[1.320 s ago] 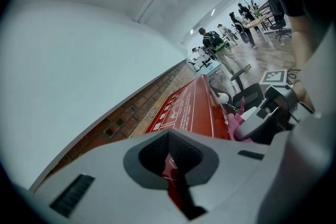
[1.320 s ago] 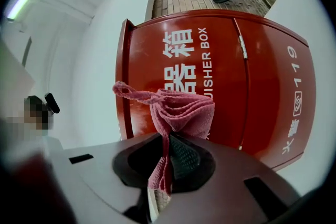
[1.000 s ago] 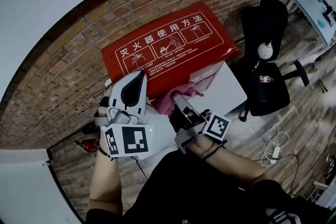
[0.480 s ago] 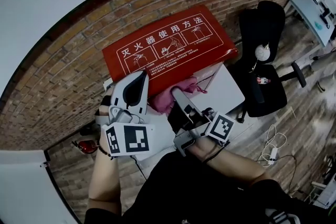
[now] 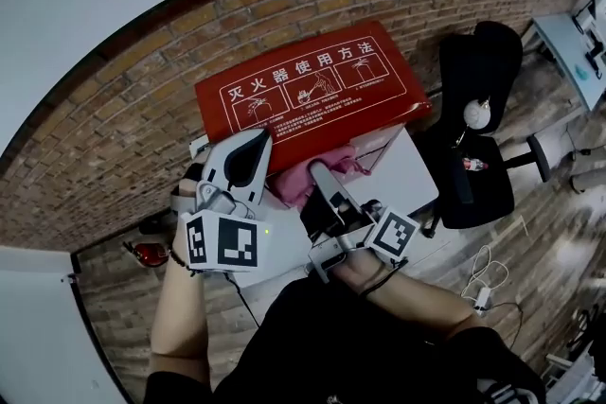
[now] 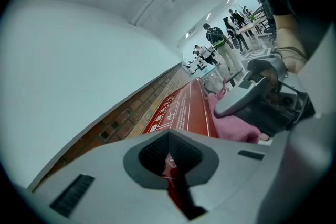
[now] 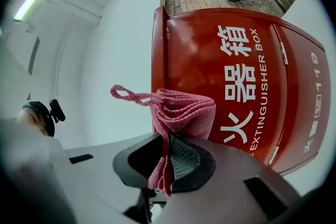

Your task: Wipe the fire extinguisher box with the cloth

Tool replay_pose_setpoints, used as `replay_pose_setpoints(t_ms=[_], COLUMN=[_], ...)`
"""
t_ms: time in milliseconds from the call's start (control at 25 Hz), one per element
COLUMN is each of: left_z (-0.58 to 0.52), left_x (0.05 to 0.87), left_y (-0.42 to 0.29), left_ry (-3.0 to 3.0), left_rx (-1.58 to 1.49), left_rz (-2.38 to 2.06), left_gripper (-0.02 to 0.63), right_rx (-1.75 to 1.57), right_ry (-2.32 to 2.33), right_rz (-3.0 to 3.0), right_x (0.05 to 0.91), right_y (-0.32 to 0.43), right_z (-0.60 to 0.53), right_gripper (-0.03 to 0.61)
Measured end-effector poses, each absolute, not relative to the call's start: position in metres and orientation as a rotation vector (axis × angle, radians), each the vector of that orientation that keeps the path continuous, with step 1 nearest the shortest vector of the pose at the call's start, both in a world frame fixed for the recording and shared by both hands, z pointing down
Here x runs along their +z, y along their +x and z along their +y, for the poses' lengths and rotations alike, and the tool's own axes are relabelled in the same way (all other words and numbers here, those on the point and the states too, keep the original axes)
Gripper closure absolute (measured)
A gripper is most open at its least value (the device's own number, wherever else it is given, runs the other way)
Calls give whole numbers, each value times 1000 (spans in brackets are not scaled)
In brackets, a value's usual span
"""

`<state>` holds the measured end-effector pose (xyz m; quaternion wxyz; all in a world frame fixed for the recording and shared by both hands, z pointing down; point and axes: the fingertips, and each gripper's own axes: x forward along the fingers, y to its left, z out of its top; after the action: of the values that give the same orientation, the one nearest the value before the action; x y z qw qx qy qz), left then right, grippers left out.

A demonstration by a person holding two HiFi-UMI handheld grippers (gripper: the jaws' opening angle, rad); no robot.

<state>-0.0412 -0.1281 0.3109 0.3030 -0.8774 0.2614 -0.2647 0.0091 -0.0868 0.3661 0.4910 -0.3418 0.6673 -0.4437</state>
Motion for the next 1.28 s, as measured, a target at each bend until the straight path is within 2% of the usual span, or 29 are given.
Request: replay_pose_setpoints(t_ms=[600, 920, 1280], left_z=[-122, -108, -141], left_x=[310, 307, 305], left_y=[-42, -46, -85], left_ry=[-2327, -2398, -2401], left_rx=[-674, -629, -563], left_rz=[599, 391, 393], left_gripper=[601, 600, 600], right_rx=[-1188, -1143, -1099], right_ry=[-790, -834, -889], right_rz=[1621, 1568, 1524], right_x=[369, 371, 369], right_y=[10, 9, -8], right_z=[-91, -90, -90], right_gripper=[528, 528, 528])
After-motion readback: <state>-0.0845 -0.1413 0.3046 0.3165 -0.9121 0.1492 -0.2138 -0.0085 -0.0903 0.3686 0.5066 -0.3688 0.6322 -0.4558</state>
